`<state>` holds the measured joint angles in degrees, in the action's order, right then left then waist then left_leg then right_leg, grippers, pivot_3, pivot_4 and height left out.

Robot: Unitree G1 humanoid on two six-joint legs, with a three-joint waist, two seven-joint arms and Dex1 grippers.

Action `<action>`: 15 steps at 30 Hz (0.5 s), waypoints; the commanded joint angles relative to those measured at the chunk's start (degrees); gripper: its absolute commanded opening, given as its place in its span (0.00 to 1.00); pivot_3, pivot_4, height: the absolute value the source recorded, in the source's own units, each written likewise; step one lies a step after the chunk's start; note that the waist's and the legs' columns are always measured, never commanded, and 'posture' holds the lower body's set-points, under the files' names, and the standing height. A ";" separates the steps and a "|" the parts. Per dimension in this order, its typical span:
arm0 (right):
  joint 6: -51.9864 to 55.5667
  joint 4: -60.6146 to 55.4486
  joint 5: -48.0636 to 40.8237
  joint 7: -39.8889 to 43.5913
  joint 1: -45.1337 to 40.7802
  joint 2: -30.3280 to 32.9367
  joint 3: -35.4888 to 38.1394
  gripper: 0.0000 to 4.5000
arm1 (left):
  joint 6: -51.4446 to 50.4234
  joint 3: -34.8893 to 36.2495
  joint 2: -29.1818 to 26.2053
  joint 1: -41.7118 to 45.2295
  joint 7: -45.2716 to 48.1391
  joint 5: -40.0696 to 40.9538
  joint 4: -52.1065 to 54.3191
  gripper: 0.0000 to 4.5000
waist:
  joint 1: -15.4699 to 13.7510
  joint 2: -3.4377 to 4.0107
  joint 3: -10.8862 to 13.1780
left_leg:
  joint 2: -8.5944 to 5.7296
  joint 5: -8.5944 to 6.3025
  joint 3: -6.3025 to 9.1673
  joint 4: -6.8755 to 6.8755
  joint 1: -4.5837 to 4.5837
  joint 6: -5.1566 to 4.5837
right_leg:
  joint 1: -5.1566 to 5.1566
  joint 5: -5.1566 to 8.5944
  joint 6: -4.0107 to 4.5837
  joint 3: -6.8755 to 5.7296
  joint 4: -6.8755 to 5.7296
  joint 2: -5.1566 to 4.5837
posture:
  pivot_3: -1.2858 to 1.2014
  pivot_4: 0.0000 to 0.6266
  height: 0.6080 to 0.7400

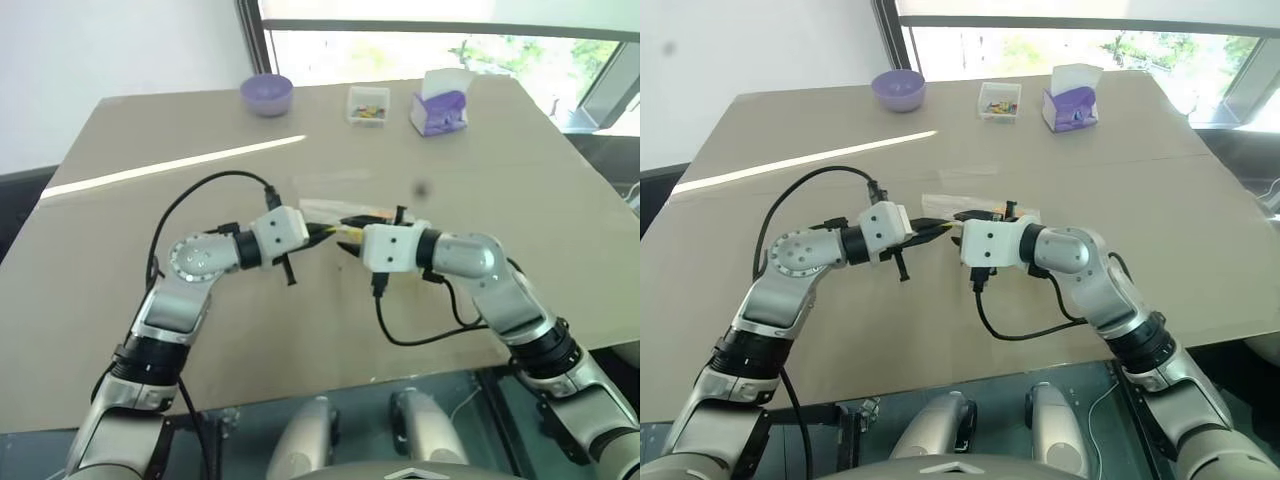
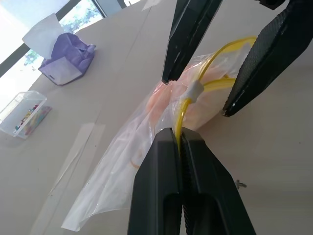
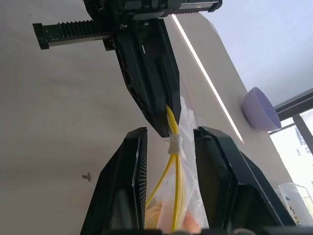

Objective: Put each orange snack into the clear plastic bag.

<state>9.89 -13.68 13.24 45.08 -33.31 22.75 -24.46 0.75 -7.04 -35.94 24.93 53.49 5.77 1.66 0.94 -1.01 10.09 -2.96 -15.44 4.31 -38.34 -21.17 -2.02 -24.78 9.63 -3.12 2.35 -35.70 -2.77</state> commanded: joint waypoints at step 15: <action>-1.43 1.03 1.67 -2.55 -1.38 -1.65 0.74 0.09 | -0.97 0.84 0.45 1.39 -0.25 1.00 1.95 0.00 | 0.02 0.00 0.00 | 0.00 0.00 0.00 0.02 -0.01 0.00 | -0.01 0.00 0.00 0.00 0.01 0.00 | 0.52 0.24 1.00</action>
<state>9.56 -11.86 14.84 43.25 -33.31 21.45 -24.44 -0.37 -7.08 -35.58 25.59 53.51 5.88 1.58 0.97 -1.01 10.10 -2.96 -15.44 4.32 -38.32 -21.18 -2.01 -24.79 9.63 -3.12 2.34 -35.69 -2.77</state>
